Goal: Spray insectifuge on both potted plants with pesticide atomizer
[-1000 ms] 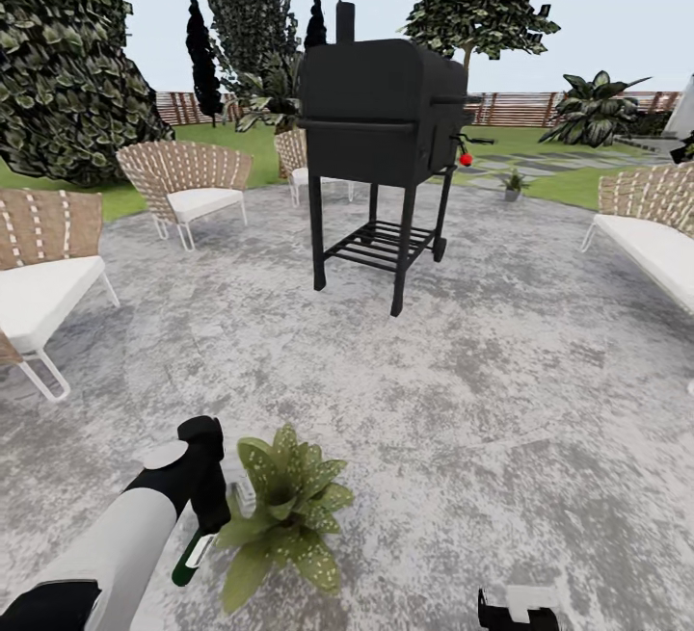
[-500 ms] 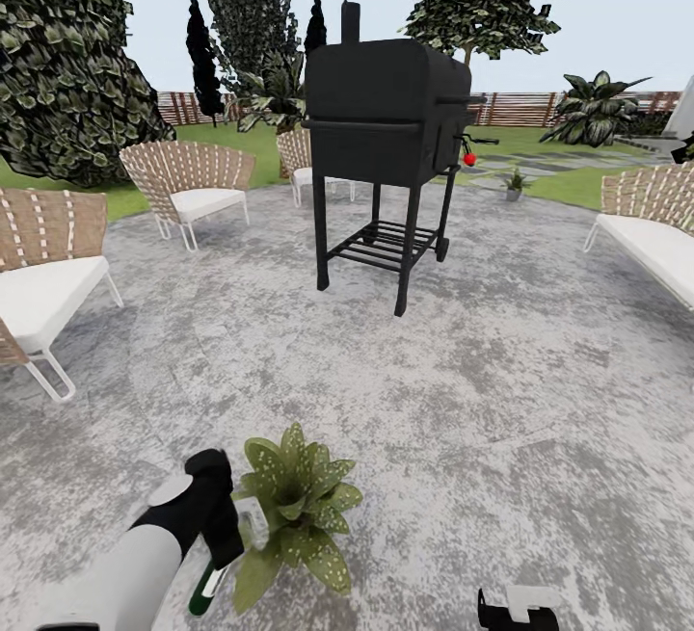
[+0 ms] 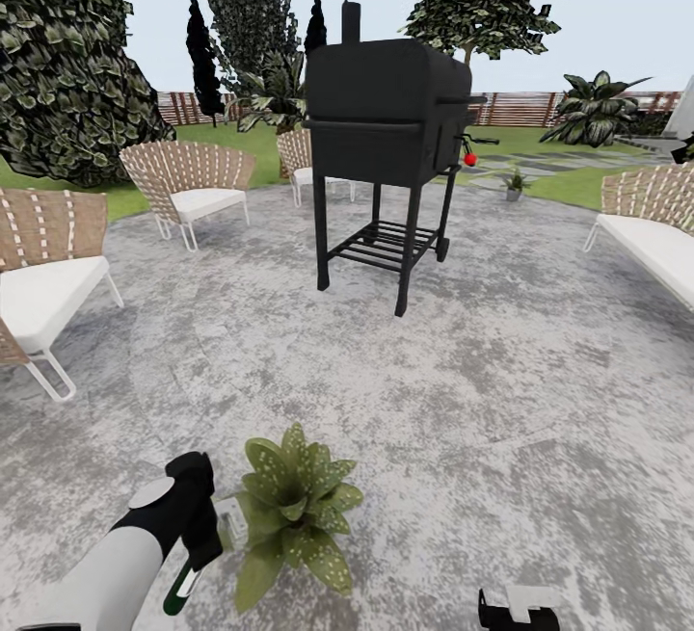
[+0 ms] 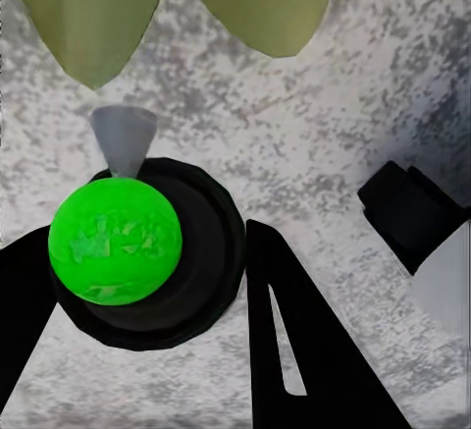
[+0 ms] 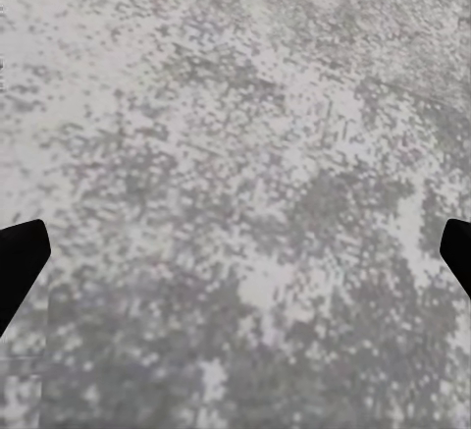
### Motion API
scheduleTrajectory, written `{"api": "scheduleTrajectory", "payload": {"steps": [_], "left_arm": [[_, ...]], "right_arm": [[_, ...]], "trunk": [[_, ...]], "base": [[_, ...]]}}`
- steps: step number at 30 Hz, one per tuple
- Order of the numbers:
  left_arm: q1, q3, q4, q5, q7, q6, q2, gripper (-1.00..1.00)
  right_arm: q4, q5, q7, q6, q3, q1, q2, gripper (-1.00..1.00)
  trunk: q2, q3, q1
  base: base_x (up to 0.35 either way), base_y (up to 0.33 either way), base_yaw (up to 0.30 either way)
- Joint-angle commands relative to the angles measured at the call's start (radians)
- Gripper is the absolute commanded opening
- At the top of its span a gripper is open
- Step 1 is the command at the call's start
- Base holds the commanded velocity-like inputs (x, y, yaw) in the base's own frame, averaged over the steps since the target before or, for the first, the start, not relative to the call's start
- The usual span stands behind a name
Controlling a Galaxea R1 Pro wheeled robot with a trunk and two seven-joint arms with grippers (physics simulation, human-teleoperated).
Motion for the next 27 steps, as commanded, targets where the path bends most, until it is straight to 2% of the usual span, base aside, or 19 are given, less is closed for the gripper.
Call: {"api": "scheduleTrajectory", "payload": {"steps": [1, 5, 7, 11, 14, 19, 25, 27], "left_arm": [[0.0, 0.004, -0.001, -0.005, -0.006, 0.01, -0.003, -1.0], [0.001, 0.0, 0.004, -0.004, -0.004, 0.009, -0.01, -1.0], [0.001, -0.001, 0.043, -0.003, -0.001, 0.009, -0.011, -1.0], [0.001, 0.002, 0.095, 0.006, 0.051, 0.009, -0.013, -1.0], [-0.003, 0.002, 0.078, 0.029, 0.057, 0.009, -0.014, -1.0], [-0.012, 0.001, -0.02, 0.043, 0.045, 0.012, -0.017, -1.0], [-0.001, 0.001, -0.009, 0.046, 0.044, 0.002, -0.004, -1.0], [0.001, 0.002, -0.006, 0.046, 0.049, 0.002, -0.009, -1.0]], "right_arm": [[0.001, 0.01, -0.003, -0.003, -0.007, -0.001, 0.0, 1.0], [0.001, 0.009, -0.004, -0.003, -0.007, -0.001, 0.001, 1.0], [0.001, 0.009, -0.004, -0.003, -0.007, -0.001, 0.001, 1.0], [0.001, 0.009, -0.004, -0.003, -0.007, -0.001, 0.0, 1.0], [0.001, 0.009, -0.004, -0.003, -0.007, -0.001, 0.001, 1.0], [0.001, 0.009, -0.005, -0.003, -0.007, -0.001, 0.0, 1.0], [0.001, 0.009, -0.005, -0.003, -0.007, -0.001, 0.001, 1.0], [0.001, 0.009, -0.004, -0.003, -0.007, -0.001, 0.001, 1.0]], "trunk": [[0.0, -0.001, 0.0], [0.0, -0.001, 0.0], [0.0, -0.001, 0.0], [0.0, -0.001, 0.0], [0.0, -0.001, 0.0], [0.0, -0.001, 0.0], [0.0, -0.001, 0.0], [0.0, -0.001, 0.0]], "base": [[0.063, 0.191, 0.0], [0.069, 0.157, 0.0], [0.009, 0.015, 0.0], [0.001, 0.002, 0.0], [0.0, 0.0, 0.0], [0.0, 0.0, 0.0], [0.0, 0.0, 0.0], [0.0, 0.0, 0.0]]}}
